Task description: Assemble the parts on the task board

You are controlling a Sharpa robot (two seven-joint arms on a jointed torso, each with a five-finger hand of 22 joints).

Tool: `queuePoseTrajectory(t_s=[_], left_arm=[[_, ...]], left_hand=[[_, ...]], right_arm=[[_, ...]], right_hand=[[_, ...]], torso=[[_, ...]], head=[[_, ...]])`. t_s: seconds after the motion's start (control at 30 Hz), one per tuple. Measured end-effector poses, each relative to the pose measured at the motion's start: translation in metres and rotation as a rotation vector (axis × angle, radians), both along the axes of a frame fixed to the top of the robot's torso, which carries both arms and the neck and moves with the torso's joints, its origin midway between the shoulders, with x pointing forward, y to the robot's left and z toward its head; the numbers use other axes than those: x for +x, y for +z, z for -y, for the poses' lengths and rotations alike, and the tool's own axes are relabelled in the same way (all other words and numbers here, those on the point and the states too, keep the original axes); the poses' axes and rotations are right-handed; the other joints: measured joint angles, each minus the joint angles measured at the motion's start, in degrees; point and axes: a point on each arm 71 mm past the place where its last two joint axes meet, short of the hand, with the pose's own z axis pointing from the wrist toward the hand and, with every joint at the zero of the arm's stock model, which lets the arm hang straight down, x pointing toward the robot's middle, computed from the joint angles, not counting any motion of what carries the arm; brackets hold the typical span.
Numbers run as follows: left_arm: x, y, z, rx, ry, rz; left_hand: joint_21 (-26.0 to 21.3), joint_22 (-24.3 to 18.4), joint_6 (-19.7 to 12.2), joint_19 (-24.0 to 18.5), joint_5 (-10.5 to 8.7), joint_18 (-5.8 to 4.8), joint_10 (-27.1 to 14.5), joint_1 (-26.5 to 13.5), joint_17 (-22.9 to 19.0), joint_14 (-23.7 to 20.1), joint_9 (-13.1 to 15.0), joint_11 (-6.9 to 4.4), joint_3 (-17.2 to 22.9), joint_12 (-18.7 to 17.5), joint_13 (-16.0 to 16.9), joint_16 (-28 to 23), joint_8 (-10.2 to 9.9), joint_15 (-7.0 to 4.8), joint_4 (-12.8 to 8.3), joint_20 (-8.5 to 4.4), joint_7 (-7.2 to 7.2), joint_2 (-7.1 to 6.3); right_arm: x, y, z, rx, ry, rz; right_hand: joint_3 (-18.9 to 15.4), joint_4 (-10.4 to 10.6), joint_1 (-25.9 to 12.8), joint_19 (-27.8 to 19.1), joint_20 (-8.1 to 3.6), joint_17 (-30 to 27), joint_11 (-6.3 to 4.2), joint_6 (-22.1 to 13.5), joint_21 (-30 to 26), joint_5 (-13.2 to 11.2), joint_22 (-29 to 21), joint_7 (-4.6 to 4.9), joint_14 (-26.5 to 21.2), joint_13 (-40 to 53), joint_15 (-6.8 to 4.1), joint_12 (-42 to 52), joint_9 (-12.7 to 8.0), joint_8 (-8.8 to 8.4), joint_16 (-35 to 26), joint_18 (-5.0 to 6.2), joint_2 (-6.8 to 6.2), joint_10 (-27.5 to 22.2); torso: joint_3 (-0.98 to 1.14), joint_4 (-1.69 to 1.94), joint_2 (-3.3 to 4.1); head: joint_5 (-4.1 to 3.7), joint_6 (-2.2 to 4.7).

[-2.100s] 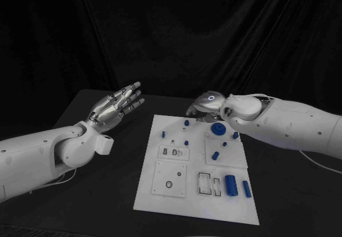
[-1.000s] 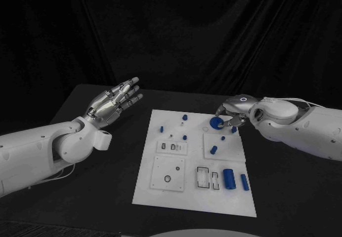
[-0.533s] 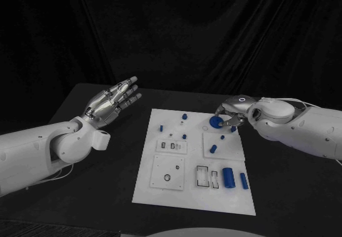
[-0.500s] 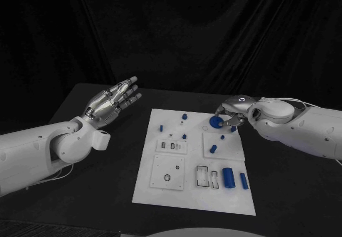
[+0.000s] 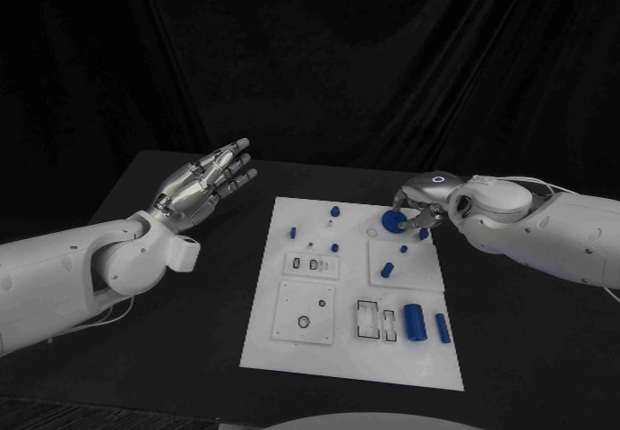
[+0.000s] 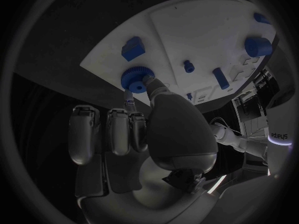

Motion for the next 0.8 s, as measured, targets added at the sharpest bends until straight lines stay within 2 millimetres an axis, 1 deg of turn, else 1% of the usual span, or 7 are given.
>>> queuePoseTrajectory(t_s=[0.03,0.1,0.13,0.27,0.43,0.53,0.8], left_arm=[[0.000,0.000,0.000,0.000,0.000,0.000],[0.000,0.000,0.000,0.000,-0.001,0.000],[0.000,0.000,0.000,0.000,-0.001,0.000],[0.000,0.000,0.000,0.000,-0.001,0.000],[0.001,0.000,-0.001,0.000,0.000,0.000],[0.000,0.000,-0.001,0.000,0.000,0.000],[0.000,0.000,-0.002,0.000,0.001,-0.001]], left_hand=[[0.0,0.0,0.0,0.0,0.00,0.00,0.0,0.0,0.0,0.0,0.0,0.00,0.0,0.0,0.0,0.0,0.0,0.00,0.0,0.00,0.00,0.00],[0.0,0.0,0.0,0.0,0.00,0.00,0.0,0.0,0.0,0.0,0.0,0.00,0.0,0.0,0.0,0.0,0.0,0.00,0.0,0.00,0.00,0.00],[0.0,0.0,0.0,0.0,0.00,0.00,0.0,0.0,0.0,0.0,0.0,0.00,0.0,0.0,0.0,0.0,0.0,0.00,0.0,0.00,0.00,0.00],[0.0,0.0,0.0,0.0,0.00,0.00,0.0,0.0,0.0,0.0,0.0,0.00,0.0,0.0,0.0,0.0,0.0,0.00,0.0,0.00,0.00,0.00],[0.0,0.0,0.0,0.0,0.00,0.00,0.0,0.0,0.0,0.0,0.0,0.00,0.0,0.0,0.0,0.0,0.0,0.00,0.0,0.00,0.00,0.00],[0.0,0.0,0.0,0.0,0.00,0.00,0.0,0.0,0.0,0.0,0.0,0.00,0.1,0.0,0.0,0.0,0.0,0.00,0.1,0.00,0.00,0.00],[0.0,0.0,0.0,0.0,0.00,0.00,0.0,0.0,0.0,0.0,0.0,-0.01,0.2,0.0,0.0,0.0,0.0,0.00,0.2,0.00,0.00,0.00]], right_arm=[[0.000,0.000,0.000,0.001,0.001,0.000],[0.000,0.000,-0.001,0.003,0.003,0.002],[0.000,0.000,-0.001,0.004,0.004,0.003],[-0.001,0.001,-0.001,0.010,0.009,0.008],[-0.007,0.001,-0.002,0.023,0.023,0.013],[-0.010,0.004,-0.006,0.032,0.040,0.018],[-0.014,0.026,-0.026,0.061,0.097,0.057]], right_hand=[[-0.2,-0.2,0.2,0.0,0.00,0.0,0.00,-0.1,0.0,-0.5,0.0,-0.13,0.0,0.0,0.00,0.0,0.0,0.36,0.0,0.00,0.15,0.0],[-0.5,-0.5,0.4,0.0,0.00,0.0,-0.04,-2.1,0.0,-0.9,0.0,-1.25,0.0,0.0,0.00,0.0,0.0,2.64,0.0,0.00,0.31,0.0],[-0.5,-0.5,0.5,0.0,0.00,0.0,-0.13,-2.9,0.0,-0.9,0.0,-1.21,0.0,0.0,0.00,0.0,0.0,5.00,0.0,0.00,0.31,0.1],[-0.5,-0.5,0.5,0.0,0.00,0.0,-0.12,-3.8,0.0,-0.9,0.0,-1.12,0.0,0.0,0.00,0.0,0.0,7.26,0.0,0.00,0.38,0.1],[-0.5,-0.5,0.4,0.0,0.00,0.0,-0.12,-4.0,0.0,-0.1,0.0,-1.11,0.0,0.0,0.00,0.0,0.0,8.11,0.0,0.00,0.46,0.1],[-0.3,-0.3,0.3,0.0,0.00,0.0,-0.12,-4.0,0.0,-0.1,0.0,-1.11,0.0,0.0,0.00,0.0,0.0,9.48,0.0,0.01,0.55,0.1],[-0.2,0.6,-0.5,0.0,0.00,0.0,-0.12,-4.5,0.2,1.3,0.0,-1.10,0.0,0.0,0.00,0.0,0.0,10.82,0.0,0.01,0.51,0.1]], torso=[[0.01,-0.01,0.00],[0.03,-0.02,0.00],[0.04,-0.03,0.00],[0.05,-0.05,0.00],[0.05,-0.05,0.00],[0.05,-0.05,0.00],[-0.03,-0.04,-0.01]], head=[[-0.02,-0.04],[-0.04,-0.05],[-0.05,-0.05],[-0.05,-0.04],[0.01,0.09],[0.01,0.09],[0.04,-0.08]])
